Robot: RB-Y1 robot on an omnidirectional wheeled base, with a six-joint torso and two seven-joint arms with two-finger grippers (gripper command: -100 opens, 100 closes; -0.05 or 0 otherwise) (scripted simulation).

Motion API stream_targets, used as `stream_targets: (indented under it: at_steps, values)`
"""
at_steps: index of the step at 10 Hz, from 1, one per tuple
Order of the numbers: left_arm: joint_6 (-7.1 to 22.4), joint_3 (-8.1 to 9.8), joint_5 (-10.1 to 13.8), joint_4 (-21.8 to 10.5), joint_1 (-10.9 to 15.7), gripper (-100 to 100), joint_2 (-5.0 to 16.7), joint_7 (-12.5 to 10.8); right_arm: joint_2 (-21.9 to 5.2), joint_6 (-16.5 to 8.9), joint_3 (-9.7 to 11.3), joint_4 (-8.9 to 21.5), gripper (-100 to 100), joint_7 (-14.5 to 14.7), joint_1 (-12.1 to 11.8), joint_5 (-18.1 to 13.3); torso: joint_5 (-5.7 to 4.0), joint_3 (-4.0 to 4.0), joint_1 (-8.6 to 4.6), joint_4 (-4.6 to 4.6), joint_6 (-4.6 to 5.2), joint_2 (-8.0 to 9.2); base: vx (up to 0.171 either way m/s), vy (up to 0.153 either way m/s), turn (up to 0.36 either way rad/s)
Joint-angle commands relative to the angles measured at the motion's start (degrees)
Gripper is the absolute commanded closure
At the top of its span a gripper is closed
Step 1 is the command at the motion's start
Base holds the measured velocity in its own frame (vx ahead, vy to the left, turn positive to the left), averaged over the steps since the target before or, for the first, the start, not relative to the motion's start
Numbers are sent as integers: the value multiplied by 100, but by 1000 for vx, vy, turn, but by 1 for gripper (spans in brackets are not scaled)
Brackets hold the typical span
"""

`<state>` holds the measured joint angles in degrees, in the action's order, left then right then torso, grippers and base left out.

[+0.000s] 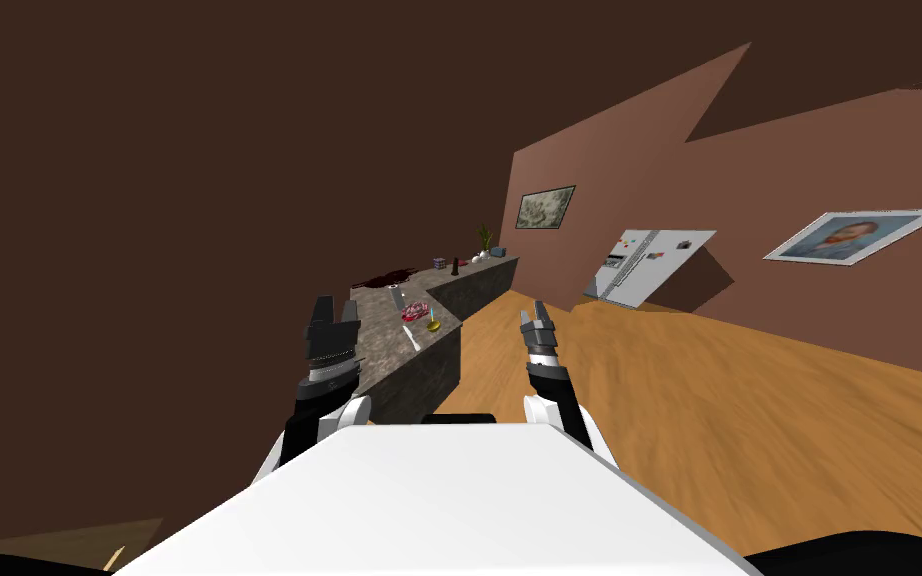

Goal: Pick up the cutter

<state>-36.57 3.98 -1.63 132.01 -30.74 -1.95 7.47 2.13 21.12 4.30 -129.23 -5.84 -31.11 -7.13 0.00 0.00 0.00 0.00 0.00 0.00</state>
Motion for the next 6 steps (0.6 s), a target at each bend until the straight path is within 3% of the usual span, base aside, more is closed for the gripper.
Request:
stream_targets:
  at_steps: [1,6]
  values:
    - [36,19,27,6,-65,-100,237,-24,0,0,0,0,0,0,0,0,0,0,0,0,0,0,1,-12,-46]
    - [314,183,240,76,-602,-100,996,-210,1,0,1,0,0,0,0,0,-5,5,-22,2,1,9,-14,-49,-88]
